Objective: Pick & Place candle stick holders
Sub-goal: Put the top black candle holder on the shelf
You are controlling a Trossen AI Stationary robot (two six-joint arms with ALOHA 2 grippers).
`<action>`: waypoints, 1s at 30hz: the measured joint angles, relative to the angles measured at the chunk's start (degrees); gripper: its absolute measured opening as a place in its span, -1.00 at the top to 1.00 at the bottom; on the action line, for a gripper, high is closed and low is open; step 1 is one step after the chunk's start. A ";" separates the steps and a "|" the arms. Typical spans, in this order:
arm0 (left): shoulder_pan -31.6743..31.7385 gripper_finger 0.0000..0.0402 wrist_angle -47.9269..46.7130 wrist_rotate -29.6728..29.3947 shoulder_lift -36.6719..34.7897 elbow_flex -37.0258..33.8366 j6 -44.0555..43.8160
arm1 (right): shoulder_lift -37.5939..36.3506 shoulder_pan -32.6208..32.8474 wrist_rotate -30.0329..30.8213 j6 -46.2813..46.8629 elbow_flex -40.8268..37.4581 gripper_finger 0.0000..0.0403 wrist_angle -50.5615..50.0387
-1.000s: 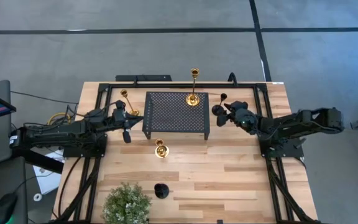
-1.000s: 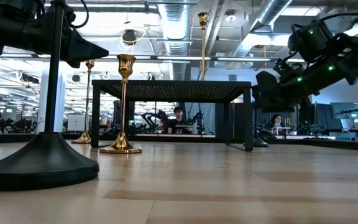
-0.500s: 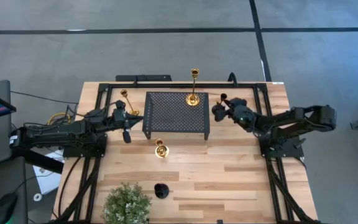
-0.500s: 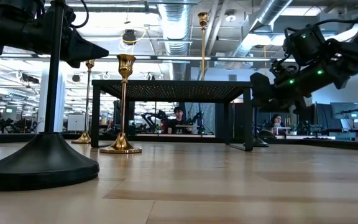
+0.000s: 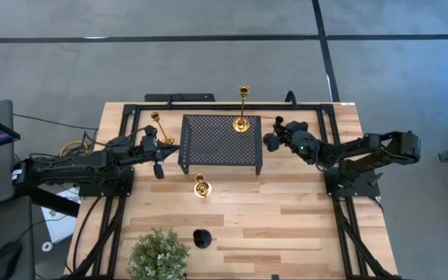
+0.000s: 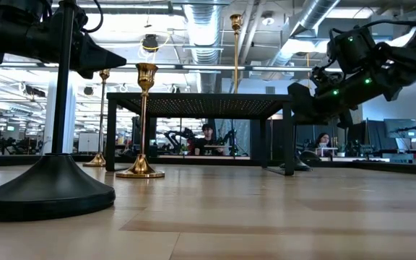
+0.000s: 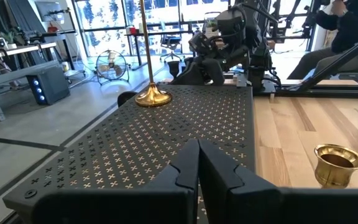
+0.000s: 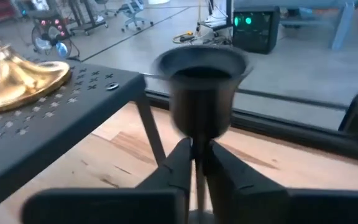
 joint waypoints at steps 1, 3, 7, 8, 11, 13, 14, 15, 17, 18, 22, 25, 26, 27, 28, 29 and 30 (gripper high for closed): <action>-0.02 0.96 0.00 0.01 0.00 0.00 -0.01 | -0.41 0.28 -0.13 -0.59 0.00 0.94 -0.20; 0.00 0.96 -0.01 0.00 0.00 0.00 0.00 | -1.10 1.03 -0.10 -0.99 0.00 0.95 -0.56; 0.00 0.96 0.00 0.00 0.00 0.00 0.01 | -5.60 2.53 1.08 -1.90 0.00 0.96 -3.47; -0.02 0.96 0.00 0.02 0.00 0.00 0.01 | -7.17 2.85 1.53 -2.71 0.00 0.97 -5.19; 0.00 0.96 0.00 0.02 0.00 0.00 -0.01 | -13.29 4.12 4.17 -3.58 -0.02 0.97 -9.98; -0.01 0.96 -0.01 0.01 0.00 0.00 -0.01 | -18.30 4.74 4.77 -4.24 -0.02 0.98 -13.85; -0.02 0.96 0.00 0.00 -0.01 0.00 -0.01 | -20.93 5.07 5.14 -4.70 0.13 0.98 -16.07; 0.00 0.96 0.00 0.02 0.00 0.00 0.01 | -23.43 5.50 5.65 -5.02 0.74 0.98 -18.92; -0.02 0.96 -0.02 0.01 0.00 0.00 0.00 | -28.33 6.49 6.68 -5.17 2.82 0.98 -25.73; 0.00 0.96 0.00 0.00 0.00 0.00 -0.01 | -30.48 7.02 7.33 -5.41 4.15 0.99 -29.46; 0.00 0.96 0.00 0.00 0.00 0.00 -0.01 | -36.12 9.70 10.88 -5.64 10.92 0.99 -44.03; 0.00 0.96 0.00 0.00 0.00 0.00 -0.01 | -37.48 11.80 11.75 -5.68 15.87 0.99 -50.19; -0.02 0.96 -0.02 0.00 0.00 0.00 0.00 | -37.46 12.40 11.72 -6.14 17.07 0.99 -51.04; -0.01 0.96 0.00 0.00 0.00 0.01 0.00 | -37.32 13.08 11.71 -6.90 18.09 1.00 -51.47; -0.02 0.96 0.00 0.00 -0.01 0.00 0.00 | -37.09 13.72 11.67 -7.52 18.95 1.00 -51.48; -0.01 0.96 0.00 0.00 -0.01 0.00 -0.01 | -36.73 14.36 11.67 -8.07 19.69 1.00 -51.44; 0.00 0.96 -0.02 0.00 0.00 0.00 -0.01 | -36.30 15.07 11.65 -8.17 20.38 1.00 -51.38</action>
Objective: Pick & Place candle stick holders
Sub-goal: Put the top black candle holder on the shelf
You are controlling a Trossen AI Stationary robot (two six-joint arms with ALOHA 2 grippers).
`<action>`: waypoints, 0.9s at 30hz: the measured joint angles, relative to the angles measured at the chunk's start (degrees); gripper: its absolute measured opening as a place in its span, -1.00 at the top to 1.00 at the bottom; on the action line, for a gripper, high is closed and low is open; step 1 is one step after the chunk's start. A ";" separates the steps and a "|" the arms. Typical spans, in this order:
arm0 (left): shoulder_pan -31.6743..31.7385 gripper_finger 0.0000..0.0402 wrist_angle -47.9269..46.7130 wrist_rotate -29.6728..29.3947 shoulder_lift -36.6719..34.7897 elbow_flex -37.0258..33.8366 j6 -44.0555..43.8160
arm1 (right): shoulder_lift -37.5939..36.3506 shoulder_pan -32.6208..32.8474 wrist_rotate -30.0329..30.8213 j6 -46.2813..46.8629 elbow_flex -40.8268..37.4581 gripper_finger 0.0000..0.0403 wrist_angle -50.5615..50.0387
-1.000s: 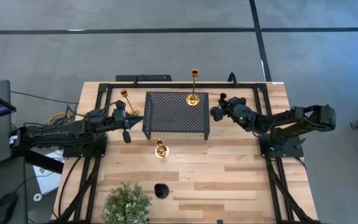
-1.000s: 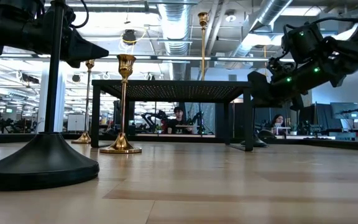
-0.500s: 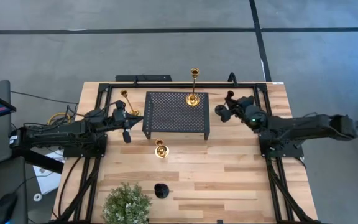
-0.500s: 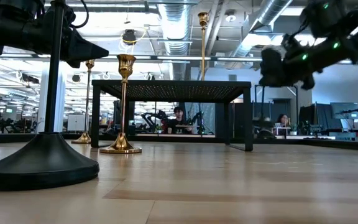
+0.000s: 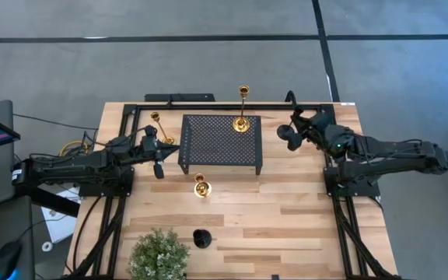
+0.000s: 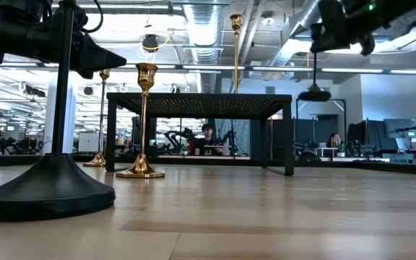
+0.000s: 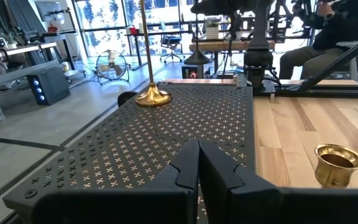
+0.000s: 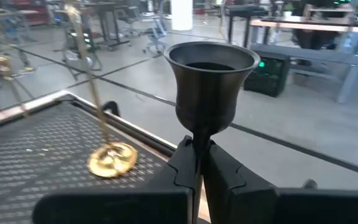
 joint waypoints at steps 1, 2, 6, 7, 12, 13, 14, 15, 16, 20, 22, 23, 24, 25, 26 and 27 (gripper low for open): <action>-0.02 0.96 0.02 0.00 0.00 0.00 0.02 | 0.45 0.62 -0.04 0.00 0.51 1.00 0.00; 0.00 0.96 0.02 0.00 0.00 0.00 0.00 | 0.88 1.28 -0.04 0.00 0.91 1.00 0.04; -0.01 0.96 0.02 0.00 0.00 0.00 0.00 | 3.31 3.93 -0.20 -0.01 1.26 1.00 3.48; -0.01 0.96 0.02 0.00 0.00 0.00 0.00 | 3.99 4.54 -0.24 0.00 1.26 1.00 4.56; 0.00 0.96 0.02 0.00 0.00 0.00 0.00 | 7.93 6.89 -0.24 -1.16 1.26 1.00 10.91; -0.02 0.96 0.02 0.00 0.00 0.00 0.00 | 8.71 7.20 -0.24 -1.83 1.26 1.00 12.35; -0.02 0.96 0.02 0.00 0.00 0.00 0.01 | 9.51 7.47 -0.26 -2.40 1.26 1.00 13.85; -0.02 0.96 0.02 0.00 0.00 0.00 0.02 | 10.30 7.63 -0.36 -2.96 1.26 1.00 15.27; 0.00 0.96 0.00 0.00 0.00 0.00 0.00 | 11.02 7.83 -0.95 -3.31 1.26 1.00 16.52; -0.02 0.96 0.02 0.00 0.00 0.00 0.02 | 13.31 7.60 -5.98 -3.43 1.26 1.00 20.52; -0.02 0.96 0.00 0.00 0.00 0.00 0.00 | 14.44 7.31 -7.93 -3.45 1.26 1.00 21.89; -0.02 0.96 0.01 0.00 0.00 0.00 0.01 | 14.88 7.31 -8.51 -3.45 1.26 1.00 22.41; -0.02 0.96 0.02 0.00 -0.01 0.00 0.02 | 15.35 7.31 -9.07 -3.45 1.36 1.00 22.70; -0.01 0.96 0.01 0.00 0.00 0.00 0.00 | 15.90 7.29 -9.10 -3.45 1.82 1.00 22.67; -0.01 0.96 0.02 0.00 0.00 0.00 0.02 | 16.54 7.31 -9.19 -3.45 2.40 1.00 22.71; -0.02 0.96 0.02 0.00 0.00 0.00 0.02 | 17.14 7.31 -9.31 -3.47 3.00 1.00 22.62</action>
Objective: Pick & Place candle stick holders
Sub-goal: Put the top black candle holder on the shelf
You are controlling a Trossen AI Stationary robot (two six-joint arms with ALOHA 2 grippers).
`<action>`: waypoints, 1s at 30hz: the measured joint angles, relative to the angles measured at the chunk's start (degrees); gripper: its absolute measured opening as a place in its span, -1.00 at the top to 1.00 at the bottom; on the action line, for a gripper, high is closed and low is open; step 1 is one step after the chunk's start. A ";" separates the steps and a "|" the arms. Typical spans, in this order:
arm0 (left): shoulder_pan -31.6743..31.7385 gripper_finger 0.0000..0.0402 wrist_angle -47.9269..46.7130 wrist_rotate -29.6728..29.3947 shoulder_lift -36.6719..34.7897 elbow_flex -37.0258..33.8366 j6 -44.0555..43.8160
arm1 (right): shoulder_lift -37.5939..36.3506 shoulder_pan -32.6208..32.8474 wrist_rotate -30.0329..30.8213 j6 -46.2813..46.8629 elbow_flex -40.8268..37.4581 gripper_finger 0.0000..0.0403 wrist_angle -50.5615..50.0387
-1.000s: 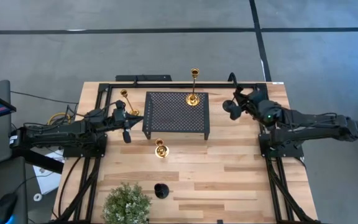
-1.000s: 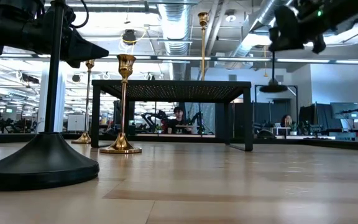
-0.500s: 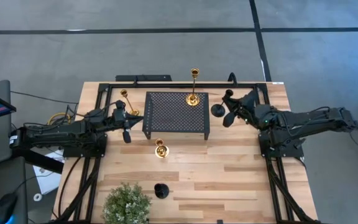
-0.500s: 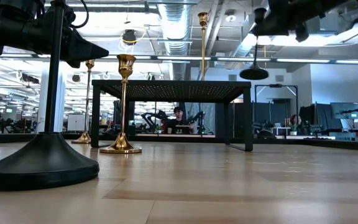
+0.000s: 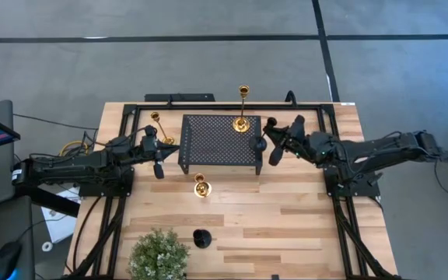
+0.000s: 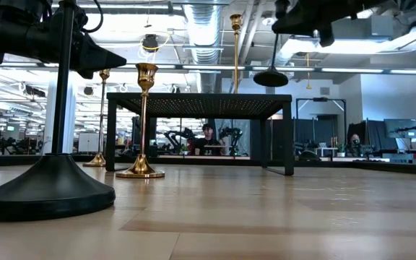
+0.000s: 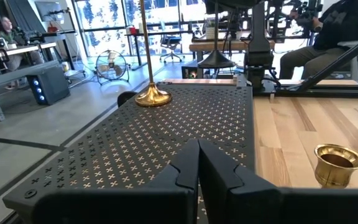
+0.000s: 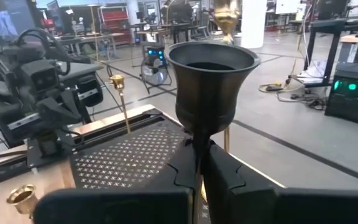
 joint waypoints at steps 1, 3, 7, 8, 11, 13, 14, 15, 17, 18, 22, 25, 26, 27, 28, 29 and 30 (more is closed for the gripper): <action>0.02 0.96 0.00 -0.02 -0.01 0.00 0.00 | 0.77 0.00 -0.14 -0.28 0.73 1.00 0.08; 0.00 0.96 0.00 0.00 0.00 0.00 0.20 | 2.50 -0.02 -1.30 -1.48 2.26 1.00 -0.03; 0.00 0.96 0.00 0.00 0.00 0.00 0.37 | 6.97 -0.02 -2.94 -3.47 6.14 1.00 -0.21; 0.01 0.96 0.00 0.00 -0.01 0.00 0.37 | 8.19 -0.03 -3.04 -4.15 7.17 1.00 -0.66; 0.02 0.96 0.00 -0.01 -0.01 0.00 0.39 | 11.77 -0.76 -4.07 -4.52 10.04 1.00 -1.66; 0.00 0.96 0.00 -0.01 0.00 0.00 0.39 | 13.83 -1.79 -7.50 -5.10 11.59 1.00 -1.64; 0.02 0.96 0.00 -0.02 -0.01 0.00 0.39 | 15.11 -2.35 -9.51 -5.32 12.43 1.00 -1.14; 0.00 0.96 0.00 0.00 -0.02 0.00 0.39 | 16.44 -2.86 -11.41 -5.37 13.36 1.00 -0.60; 0.02 0.96 0.00 -0.02 -0.01 0.00 0.39 | 18.77 -3.84 -14.36 -5.51 14.98 1.00 -0.81; 0.02 0.96 0.02 -0.01 -0.01 0.00 0.39 | 20.04 -4.30 -15.44 -5.64 15.97 1.00 -0.68; 0.02 0.96 0.00 0.00 0.00 0.00 0.39 | 24.22 -6.06 -19.44 -6.70 19.29 1.00 0.04; 0.02 0.96 0.02 -0.02 -0.02 0.00 0.39 | 26.84 -7.37 -22.27 -7.46 21.29 1.00 0.35; 0.01 0.96 0.00 0.00 -0.01 0.00 0.39 | 27.68 -7.86 -23.46 -7.50 22.07 1.00 0.62; 0.00 0.96 0.00 0.00 -0.02 0.00 0.39 | 28.39 -8.34 -24.59 -7.50 22.74 1.00 0.74; 0.02 0.96 0.00 0.00 0.00 0.00 0.39 | 28.95 -8.80 -25.55 -7.50 23.17 1.00 0.72; 0.02 0.96 0.01 0.00 -0.01 0.00 0.39 | 29.51 -9.26 -26.27 -7.52 23.62 1.00 0.64; 0.02 0.96 0.00 0.00 0.00 0.00 0.39 | 30.07 -9.72 -27.14 -7.51 23.95 1.00 0.70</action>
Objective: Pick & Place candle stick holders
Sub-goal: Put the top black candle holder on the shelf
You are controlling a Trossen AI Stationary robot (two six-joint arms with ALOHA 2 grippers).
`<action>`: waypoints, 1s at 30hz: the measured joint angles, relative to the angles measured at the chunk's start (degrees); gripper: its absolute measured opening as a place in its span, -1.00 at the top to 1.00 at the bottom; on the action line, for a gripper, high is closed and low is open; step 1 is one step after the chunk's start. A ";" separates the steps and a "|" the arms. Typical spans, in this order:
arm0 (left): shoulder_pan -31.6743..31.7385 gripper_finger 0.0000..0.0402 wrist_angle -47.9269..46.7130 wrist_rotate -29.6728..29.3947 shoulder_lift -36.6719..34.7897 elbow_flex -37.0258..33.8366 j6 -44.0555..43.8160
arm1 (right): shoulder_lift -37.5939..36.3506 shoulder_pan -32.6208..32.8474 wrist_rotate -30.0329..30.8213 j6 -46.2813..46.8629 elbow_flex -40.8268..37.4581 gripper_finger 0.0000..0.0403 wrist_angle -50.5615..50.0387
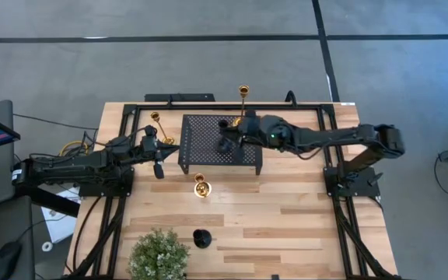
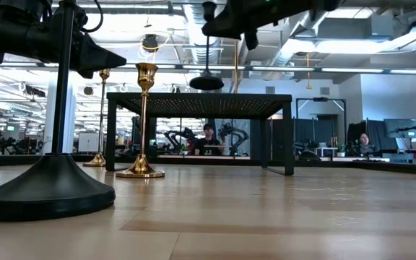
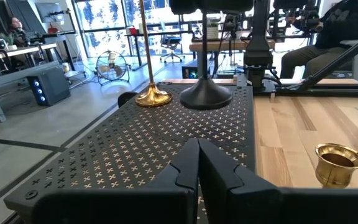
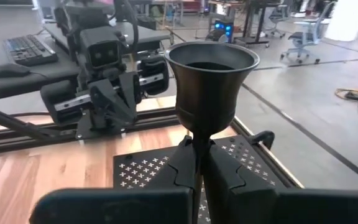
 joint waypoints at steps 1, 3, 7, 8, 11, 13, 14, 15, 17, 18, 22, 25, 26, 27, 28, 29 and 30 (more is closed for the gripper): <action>-0.02 0.96 0.00 0.00 0.00 0.00 0.00 | 0.45 -0.34 -0.47 -0.01 0.19 1.00 0.33; -0.01 0.96 0.00 0.00 -0.01 0.00 0.00 | 1.20 -1.13 -1.49 -0.02 0.21 1.00 1.56; -0.02 0.96 0.00 0.00 0.00 0.00 0.00 | 1.15 -2.36 -1.35 -0.86 0.21 1.00 1.77; 0.00 0.96 0.00 0.00 0.00 0.00 0.00 | 1.15 -2.64 -1.35 -0.86 0.21 1.00 1.79; -0.02 0.96 0.00 0.00 0.00 0.00 0.00 | 1.16 -3.13 -1.37 -0.87 0.21 1.00 2.35; 0.00 0.96 0.00 -0.02 -0.02 0.00 0.00 | 1.15 -3.17 -1.38 -0.86 0.21 1.00 2.36; -0.02 0.96 0.00 0.00 0.00 0.00 0.00 | 1.15 -3.33 -1.39 -0.86 0.21 1.00 2.20; -0.02 0.96 0.00 0.00 0.00 0.00 0.00 | 1.15 -3.40 -1.39 -0.86 0.21 1.00 2.16; -0.01 0.96 0.00 0.00 -0.01 0.00 0.00 | 1.15 -3.39 -1.41 -0.86 0.21 1.00 2.20; 0.00 0.96 0.00 0.00 0.00 0.00 0.00 | 1.15 -3.39 -1.41 -0.75 0.21 1.00 2.20; -0.02 0.96 0.00 0.00 -0.02 0.00 0.00 | 1.15 -3.39 -1.41 -0.40 0.21 1.00 2.88; 0.00 0.96 0.00 0.00 -0.02 0.00 0.00 | 1.93 -3.39 -1.35 -0.43 0.21 1.00 5.82; -0.02 0.96 0.00 0.00 -0.02 0.00 0.02 | 2.84 -3.44 -1.34 -0.40 0.33 1.00 7.72; -0.01 0.96 0.00 0.00 0.00 0.00 0.01 | 3.36 -3.80 -1.44 -0.37 0.26 1.00 7.97; -0.01 0.96 0.01 -0.01 0.00 0.00 0.00 | 3.94 -4.11 -1.55 -0.10 0.10 1.00 8.03; 0.00 0.96 0.05 -0.01 -0.02 0.00 0.01 | 4.88 -4.37 -1.59 0.32 0.33 1.00 8.76; 0.00 0.96 0.15 0.00 -0.02 0.00 0.00 | 5.83 -4.66 -1.55 0.52 0.68 1.00 9.05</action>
